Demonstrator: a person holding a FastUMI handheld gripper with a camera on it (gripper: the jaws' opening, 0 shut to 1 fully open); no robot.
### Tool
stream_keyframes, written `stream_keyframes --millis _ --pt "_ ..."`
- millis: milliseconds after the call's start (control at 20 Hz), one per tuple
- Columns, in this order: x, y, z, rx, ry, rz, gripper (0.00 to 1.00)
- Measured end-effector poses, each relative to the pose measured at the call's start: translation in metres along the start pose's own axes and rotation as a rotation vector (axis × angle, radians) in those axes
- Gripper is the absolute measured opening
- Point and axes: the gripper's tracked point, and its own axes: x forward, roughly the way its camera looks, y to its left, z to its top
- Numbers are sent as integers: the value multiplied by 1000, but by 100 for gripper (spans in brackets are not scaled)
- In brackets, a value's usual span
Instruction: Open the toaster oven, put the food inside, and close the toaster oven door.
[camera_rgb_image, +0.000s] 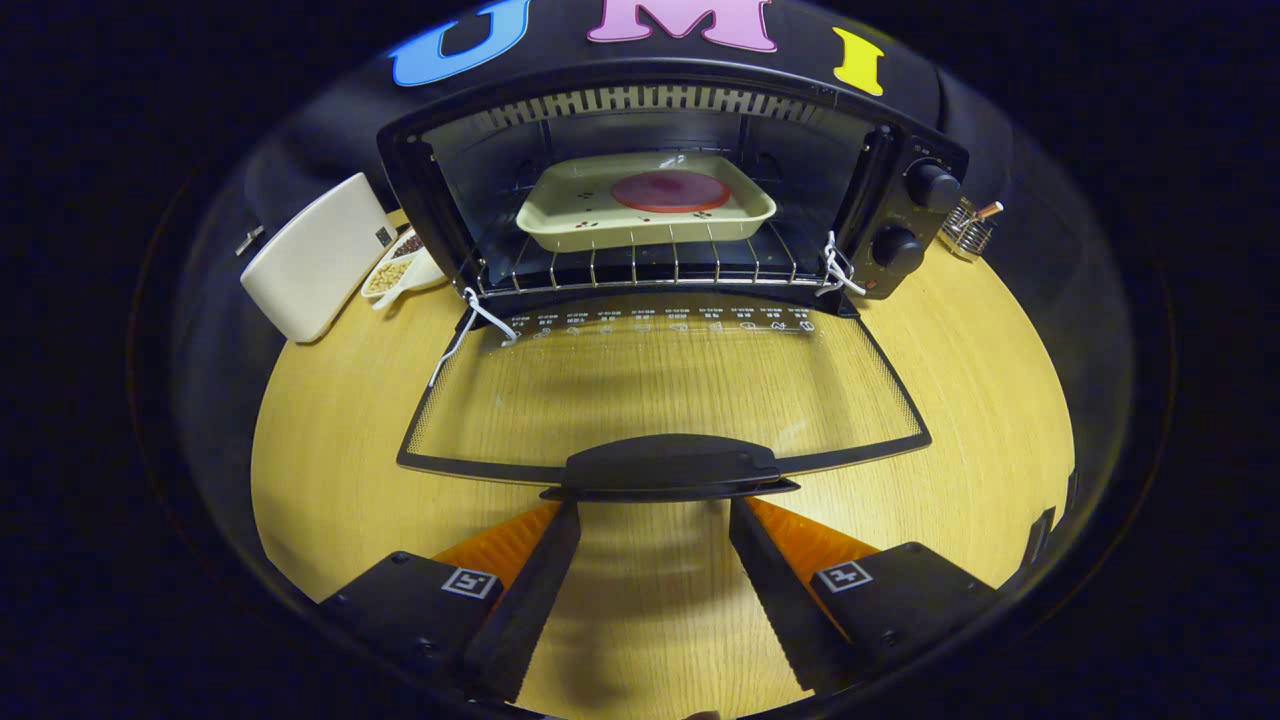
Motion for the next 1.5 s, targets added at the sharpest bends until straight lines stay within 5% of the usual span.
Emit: stream_keyframes --millis 1500 --pt "-85 6 85 47 -298 111 100"
